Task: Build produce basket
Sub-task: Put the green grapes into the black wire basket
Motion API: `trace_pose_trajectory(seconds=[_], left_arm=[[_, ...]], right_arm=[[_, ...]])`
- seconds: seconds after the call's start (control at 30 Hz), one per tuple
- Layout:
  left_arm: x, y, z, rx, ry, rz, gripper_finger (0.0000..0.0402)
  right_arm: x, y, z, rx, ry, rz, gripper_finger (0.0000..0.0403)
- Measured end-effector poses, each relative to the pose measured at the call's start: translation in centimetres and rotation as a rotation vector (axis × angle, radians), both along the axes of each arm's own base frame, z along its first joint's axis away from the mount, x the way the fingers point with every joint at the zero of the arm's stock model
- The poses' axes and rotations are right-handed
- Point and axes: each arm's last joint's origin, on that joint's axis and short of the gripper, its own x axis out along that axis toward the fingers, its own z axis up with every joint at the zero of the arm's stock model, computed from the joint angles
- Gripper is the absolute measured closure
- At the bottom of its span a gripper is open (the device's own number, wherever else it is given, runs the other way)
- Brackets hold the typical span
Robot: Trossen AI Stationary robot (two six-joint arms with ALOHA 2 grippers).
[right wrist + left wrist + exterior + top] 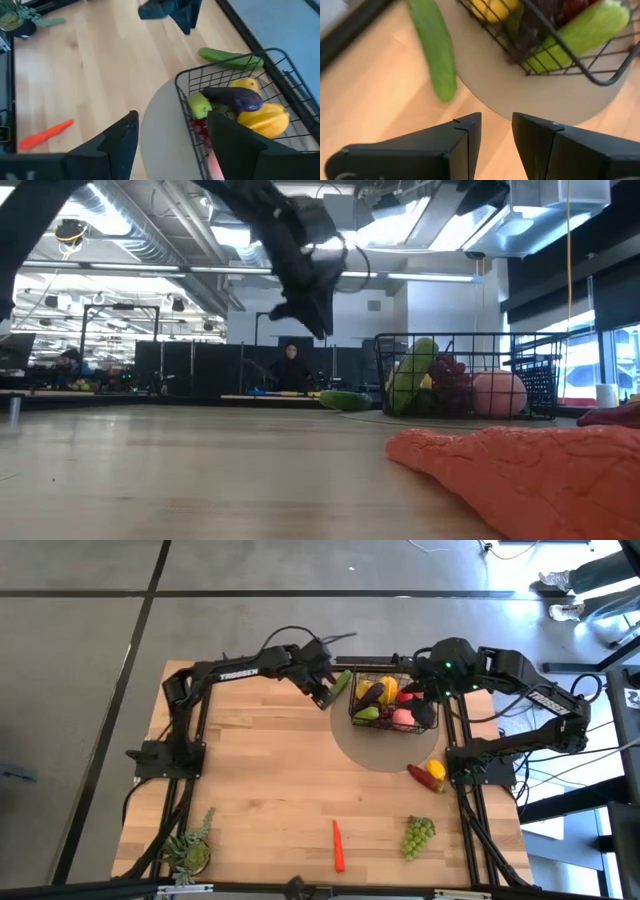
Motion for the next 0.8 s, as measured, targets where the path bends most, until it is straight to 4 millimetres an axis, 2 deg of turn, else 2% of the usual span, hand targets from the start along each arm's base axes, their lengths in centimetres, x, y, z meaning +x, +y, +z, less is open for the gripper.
trace_pose_trajectory(seconds=[0.17,0.27,0.4,0.63,0.8], left_arm=[[0.4,1.4,-2.8,-0.083,0.034,-0.007,0.0303],[0.6,1.3,-3.3,-0.092,0.048,-0.014,0.0303],[1.2,-0.1,-3.2,-0.074,0.058,-0.042,0.0303],[2.3,-3.3,-2.5,-0.051,0.063,-0.107,0.0303],[2.8,-5.4,-1.9,-0.056,0.054,-0.092,0.0303]], right_arm=[[0.1,0.2,0.0,0.011,0.004,0.006,0.0176],[-0.2,0.5,-0.3,0.088,0.030,0.035,0.0176],[-0.9,1.4,-0.8,0.204,0.103,0.114,0.0176],[-2.4,3.8,-1.6,0.270,0.211,0.169,0.0176],[-4.7,5.7,-2.8,0.337,0.232,0.173,0.0176]])
